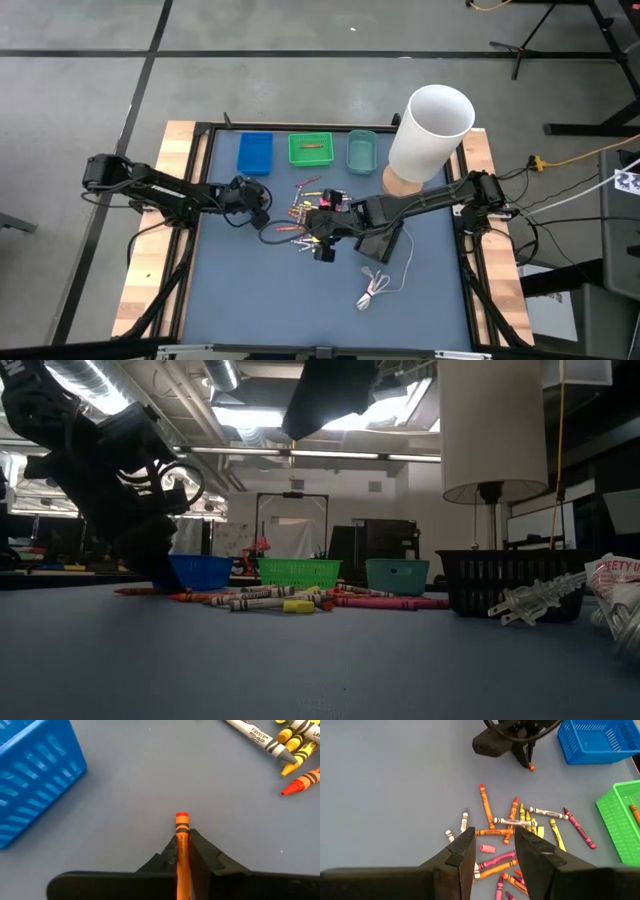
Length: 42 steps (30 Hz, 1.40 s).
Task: Sort crayons
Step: Put the orange crayon into the green bin
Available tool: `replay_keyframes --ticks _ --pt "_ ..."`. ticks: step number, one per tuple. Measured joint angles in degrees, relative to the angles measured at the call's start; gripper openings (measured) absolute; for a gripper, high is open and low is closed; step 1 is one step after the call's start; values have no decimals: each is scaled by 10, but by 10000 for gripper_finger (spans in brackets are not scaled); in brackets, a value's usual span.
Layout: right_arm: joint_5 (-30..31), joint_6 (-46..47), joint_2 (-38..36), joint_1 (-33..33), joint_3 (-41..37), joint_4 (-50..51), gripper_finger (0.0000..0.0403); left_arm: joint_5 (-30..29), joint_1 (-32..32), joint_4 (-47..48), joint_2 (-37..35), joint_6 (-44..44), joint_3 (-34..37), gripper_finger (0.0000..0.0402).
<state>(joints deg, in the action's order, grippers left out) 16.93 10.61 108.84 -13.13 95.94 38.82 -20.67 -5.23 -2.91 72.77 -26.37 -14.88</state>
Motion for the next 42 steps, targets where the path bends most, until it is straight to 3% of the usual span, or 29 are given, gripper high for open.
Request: replay_keyframes --ticks 7,13,18,25,32,37,42 --pt "0 0 0 0 0 8 136 24 1 -71 2 2 2 9" --pt "0 0 0 0 0 8 136 38 1 -189 2 14 2 6" --pt "0 0 0 0 0 8 136 36 -1 -324 2 115 1 6" --pt "0 0 0 0 0 8 136 32 -39 -507 1 331 -1 5" --pt "0 0 0 0 0 7 136 99 -112 -501 31 367 -78 5" --pt "0 0 0 0 0 9 136 155 -150 -476 107 406 -166 10" --pt "0 0 0 0 0 33 136 160 -175 -439 202 452 -238 16"
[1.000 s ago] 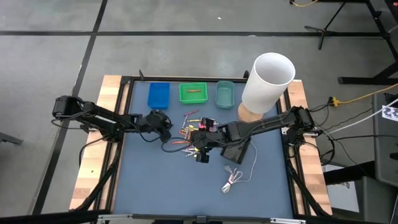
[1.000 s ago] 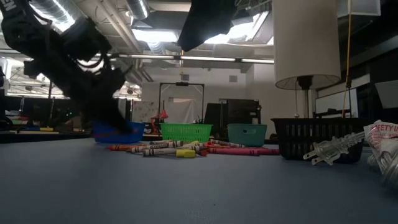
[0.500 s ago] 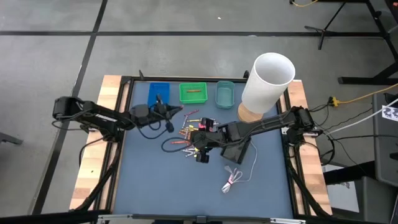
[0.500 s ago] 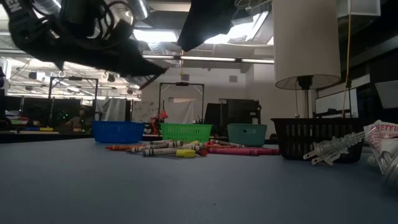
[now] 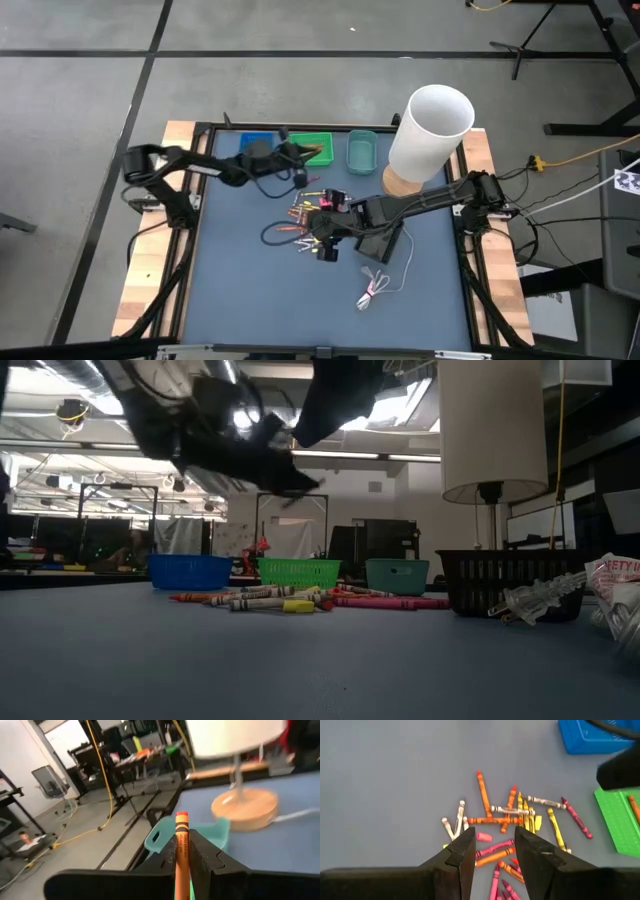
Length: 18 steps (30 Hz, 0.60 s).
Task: Sort crayons
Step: Put the orange crayon into the green bin
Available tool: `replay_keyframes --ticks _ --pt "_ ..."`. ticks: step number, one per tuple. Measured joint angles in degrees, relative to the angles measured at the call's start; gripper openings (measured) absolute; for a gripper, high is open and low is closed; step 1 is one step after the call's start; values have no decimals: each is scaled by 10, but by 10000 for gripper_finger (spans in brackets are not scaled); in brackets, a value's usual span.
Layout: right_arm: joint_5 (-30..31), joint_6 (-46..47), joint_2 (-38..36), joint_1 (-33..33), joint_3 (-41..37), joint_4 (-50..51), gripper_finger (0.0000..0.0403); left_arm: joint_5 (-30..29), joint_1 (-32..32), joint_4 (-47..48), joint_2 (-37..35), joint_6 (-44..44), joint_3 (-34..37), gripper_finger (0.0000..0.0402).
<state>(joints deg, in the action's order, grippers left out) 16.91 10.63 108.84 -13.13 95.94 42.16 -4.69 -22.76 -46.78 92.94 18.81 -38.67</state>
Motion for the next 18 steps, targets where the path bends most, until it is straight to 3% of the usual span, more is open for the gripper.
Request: replay_keyframes --ticks 8,18 --pt "0 0 0 0 0 33 136 -8 -31 20 111 12 -53 18" --pt "0 0 0 0 0 35 136 -8 -44 51 125 8 -54 18"
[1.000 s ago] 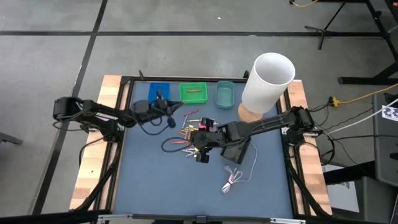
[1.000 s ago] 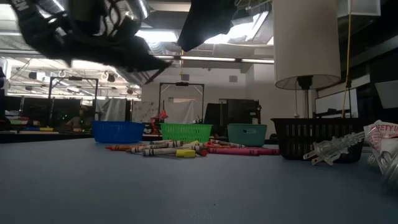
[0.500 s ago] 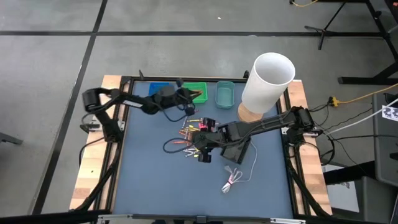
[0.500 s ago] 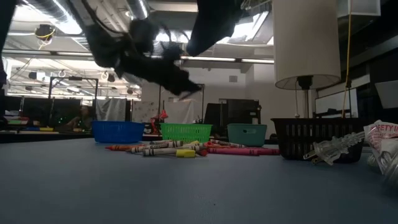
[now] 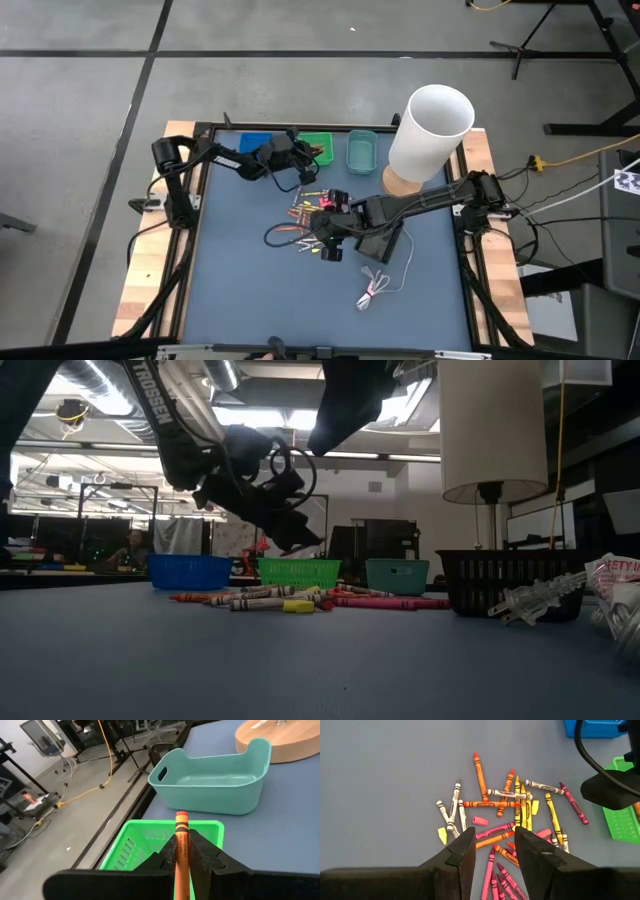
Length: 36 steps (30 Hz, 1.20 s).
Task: Sort crayons
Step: Put the orange crayon into the green bin
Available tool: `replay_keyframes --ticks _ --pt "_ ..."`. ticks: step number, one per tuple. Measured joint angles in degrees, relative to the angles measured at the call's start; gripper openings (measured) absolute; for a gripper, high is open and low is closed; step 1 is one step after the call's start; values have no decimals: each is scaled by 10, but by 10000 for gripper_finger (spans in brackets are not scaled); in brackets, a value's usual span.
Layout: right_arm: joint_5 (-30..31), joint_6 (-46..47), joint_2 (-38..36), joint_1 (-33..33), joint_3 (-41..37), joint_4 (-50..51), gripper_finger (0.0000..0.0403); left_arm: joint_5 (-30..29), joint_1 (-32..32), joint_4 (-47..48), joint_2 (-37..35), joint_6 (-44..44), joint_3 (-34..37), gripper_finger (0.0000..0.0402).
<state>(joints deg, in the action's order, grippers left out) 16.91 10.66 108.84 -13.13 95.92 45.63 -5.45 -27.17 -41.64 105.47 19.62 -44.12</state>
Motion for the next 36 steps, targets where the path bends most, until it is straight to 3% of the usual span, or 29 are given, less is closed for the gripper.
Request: replay_keyframes --ticks 6,16,27,31,36 --pt "0 0 0 0 0 0 136 0 -1 7 0 -1 0 29" --pt "0 0 0 0 0 0 136 1 -1 7 0 -1 0 101" --pt "0 0 0 0 0 0 136 2 39 13 -11 -26 0 106" --pt "0 0 0 -1 0 9 136 3 81 56 -32 -26 1 106" --pt "1 0 0 -13 0 30 136 3 138 196 -83 -30 1 106"
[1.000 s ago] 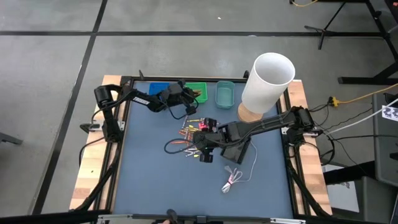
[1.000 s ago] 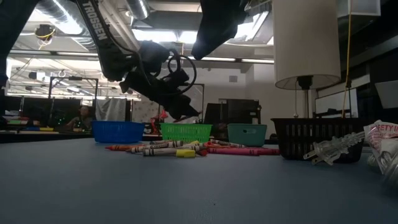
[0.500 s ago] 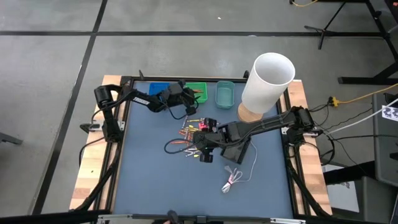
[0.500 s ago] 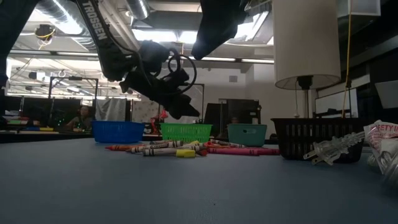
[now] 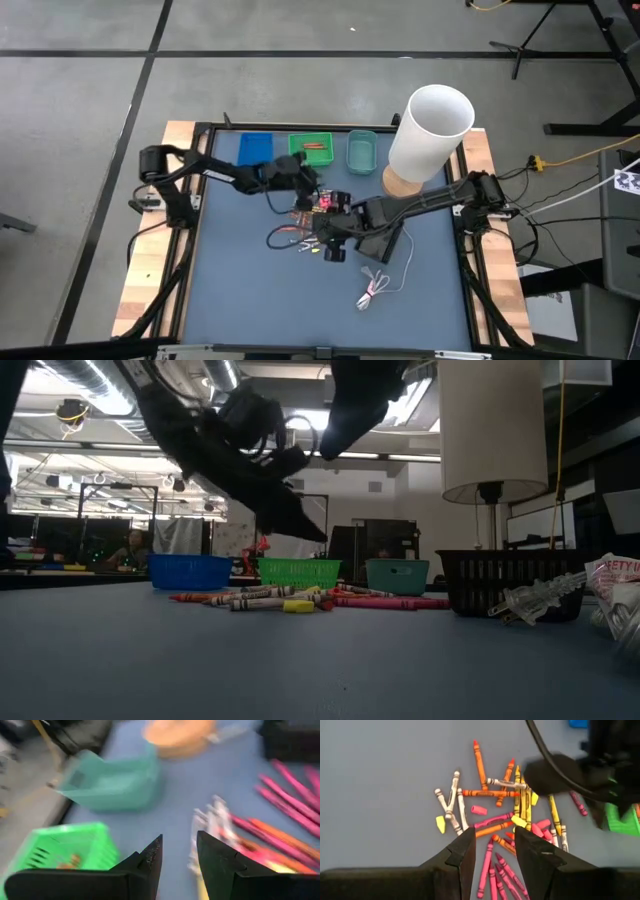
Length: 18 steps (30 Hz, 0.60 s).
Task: Sort crayons
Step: Put the orange crayon into the green bin
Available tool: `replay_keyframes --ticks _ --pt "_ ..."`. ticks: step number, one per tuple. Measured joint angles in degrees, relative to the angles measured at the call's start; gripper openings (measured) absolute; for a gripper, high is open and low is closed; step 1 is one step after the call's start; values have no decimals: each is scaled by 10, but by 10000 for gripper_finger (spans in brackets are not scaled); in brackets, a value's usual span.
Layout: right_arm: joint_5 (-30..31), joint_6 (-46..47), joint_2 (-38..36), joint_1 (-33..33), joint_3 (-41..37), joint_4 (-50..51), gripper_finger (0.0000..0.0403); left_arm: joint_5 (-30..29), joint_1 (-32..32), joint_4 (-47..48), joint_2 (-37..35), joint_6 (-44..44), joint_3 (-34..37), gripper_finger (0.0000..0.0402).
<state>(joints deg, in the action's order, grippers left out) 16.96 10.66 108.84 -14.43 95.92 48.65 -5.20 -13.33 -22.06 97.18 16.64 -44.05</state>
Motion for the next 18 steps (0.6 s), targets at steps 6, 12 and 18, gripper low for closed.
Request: replay_keyframes --ticks 6,12,18 --pt "0 0 0 -26 0 21 136 0 69 153 -44 -78 0 106" --pt "5 0 0 -54 0 56 136 2 130 220 -51 -145 0 106" --pt "53 0 0 -72 0 117 136 -1 172 278 -51 -185 0 106"
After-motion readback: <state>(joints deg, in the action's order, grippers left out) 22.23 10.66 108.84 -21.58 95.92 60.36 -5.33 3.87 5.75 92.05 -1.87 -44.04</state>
